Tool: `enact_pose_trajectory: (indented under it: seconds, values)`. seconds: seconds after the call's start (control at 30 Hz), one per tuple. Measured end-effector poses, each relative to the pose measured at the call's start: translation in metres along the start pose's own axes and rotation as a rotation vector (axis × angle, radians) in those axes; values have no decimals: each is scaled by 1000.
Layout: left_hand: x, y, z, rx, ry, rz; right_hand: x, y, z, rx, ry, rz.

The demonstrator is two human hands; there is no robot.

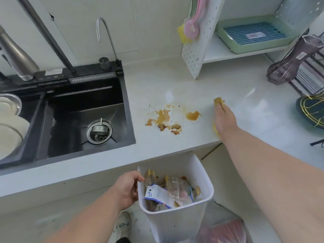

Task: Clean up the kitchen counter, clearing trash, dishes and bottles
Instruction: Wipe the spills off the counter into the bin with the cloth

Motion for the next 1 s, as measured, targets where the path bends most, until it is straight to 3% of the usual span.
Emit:
enact_pose_trajectory:
  seconds: [0.07,0.2,0.33,0.57,1.0]
  values:
    - [2,0,-2,-12,8,3,-12,20,-20,135,48,424]
    - [2,0,-5,-18,14,0,-1,47,-39,193,-148,631]
    - [1,1,-6,-12,24,17,15,67,-43,258,-209,652]
    - [2,-2,-13,-19,27,2,13,118,-3,532,-258,533]
    - [-4,3,-3,-16,20,11,-33,108,99,847,-389,685]
Point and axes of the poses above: each hand's wrist, its own z-axis away from the middle knuckle, its own y-axis out of the palm, x = y × z, the point moved 4 cm from there along -z, towards the middle knuckle, and after that the axes turned 6 degrees about x, right-handed, at the moved point
